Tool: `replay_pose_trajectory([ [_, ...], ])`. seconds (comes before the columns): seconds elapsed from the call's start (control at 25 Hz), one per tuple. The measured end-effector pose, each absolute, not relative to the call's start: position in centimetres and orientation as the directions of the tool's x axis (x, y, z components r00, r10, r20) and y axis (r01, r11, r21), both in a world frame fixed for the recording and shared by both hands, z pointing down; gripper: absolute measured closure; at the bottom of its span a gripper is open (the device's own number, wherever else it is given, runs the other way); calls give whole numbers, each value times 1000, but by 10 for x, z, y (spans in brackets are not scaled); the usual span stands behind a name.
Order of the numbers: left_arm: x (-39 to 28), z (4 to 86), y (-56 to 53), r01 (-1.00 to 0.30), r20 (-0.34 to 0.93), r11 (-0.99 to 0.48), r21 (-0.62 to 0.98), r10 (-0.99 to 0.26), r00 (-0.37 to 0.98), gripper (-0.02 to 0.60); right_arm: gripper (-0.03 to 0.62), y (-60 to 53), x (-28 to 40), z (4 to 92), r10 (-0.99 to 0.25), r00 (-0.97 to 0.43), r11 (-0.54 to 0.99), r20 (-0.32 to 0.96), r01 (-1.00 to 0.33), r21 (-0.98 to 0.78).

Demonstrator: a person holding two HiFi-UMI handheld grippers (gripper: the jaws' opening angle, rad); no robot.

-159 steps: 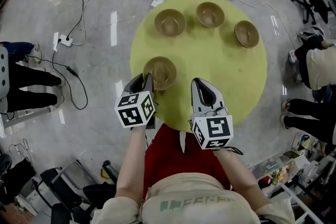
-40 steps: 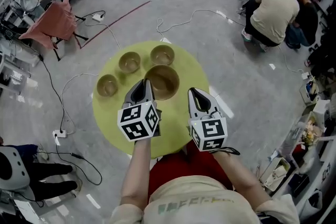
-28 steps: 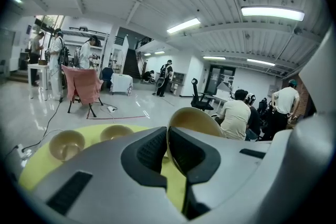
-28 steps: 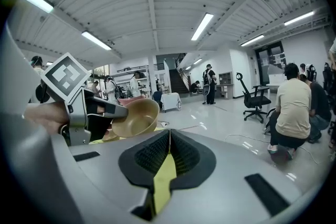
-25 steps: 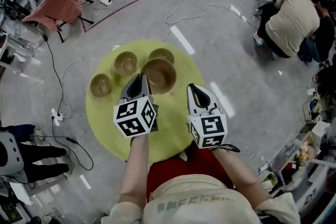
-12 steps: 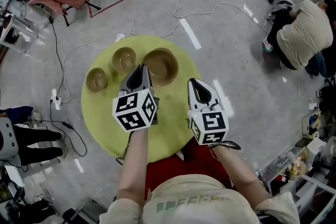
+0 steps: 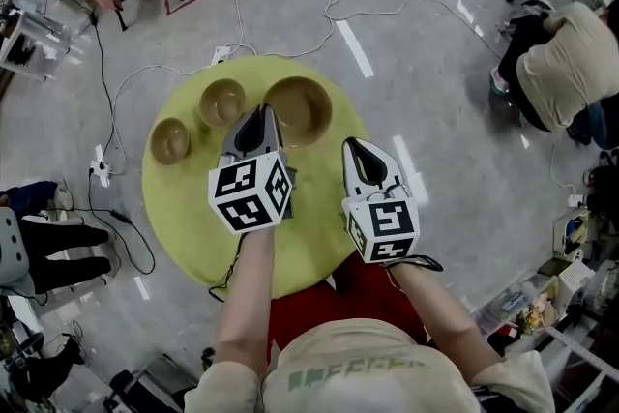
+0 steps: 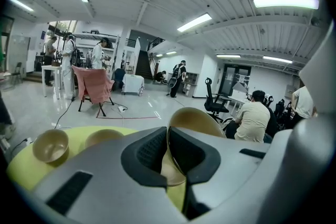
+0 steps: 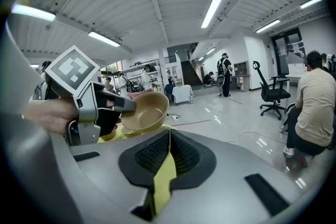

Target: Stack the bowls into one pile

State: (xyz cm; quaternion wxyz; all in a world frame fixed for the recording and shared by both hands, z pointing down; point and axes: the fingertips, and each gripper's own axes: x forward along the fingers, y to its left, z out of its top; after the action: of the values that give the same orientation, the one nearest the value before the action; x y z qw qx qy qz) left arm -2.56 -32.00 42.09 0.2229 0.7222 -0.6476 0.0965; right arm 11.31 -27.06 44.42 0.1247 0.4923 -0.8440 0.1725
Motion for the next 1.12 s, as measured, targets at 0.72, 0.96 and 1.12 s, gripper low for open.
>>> replay_pose_trajectory([
  [0.72, -43, 472, -347, -974, 490, 14, 225, -866, 101, 548, 557, -294, 102, 478, -737, -512, 486, 442, -855, -180],
  [0.96, -48, 488, -358, -973, 513, 23, 228, -853, 100, 548, 557, -305, 91, 489, -720, -519, 495, 460, -849, -184],
  [1.12, -47, 497, -359, -974, 526, 26, 226, -845, 100, 548, 557, -307, 89, 495, -713, -520, 497, 470, -848, -185],
])
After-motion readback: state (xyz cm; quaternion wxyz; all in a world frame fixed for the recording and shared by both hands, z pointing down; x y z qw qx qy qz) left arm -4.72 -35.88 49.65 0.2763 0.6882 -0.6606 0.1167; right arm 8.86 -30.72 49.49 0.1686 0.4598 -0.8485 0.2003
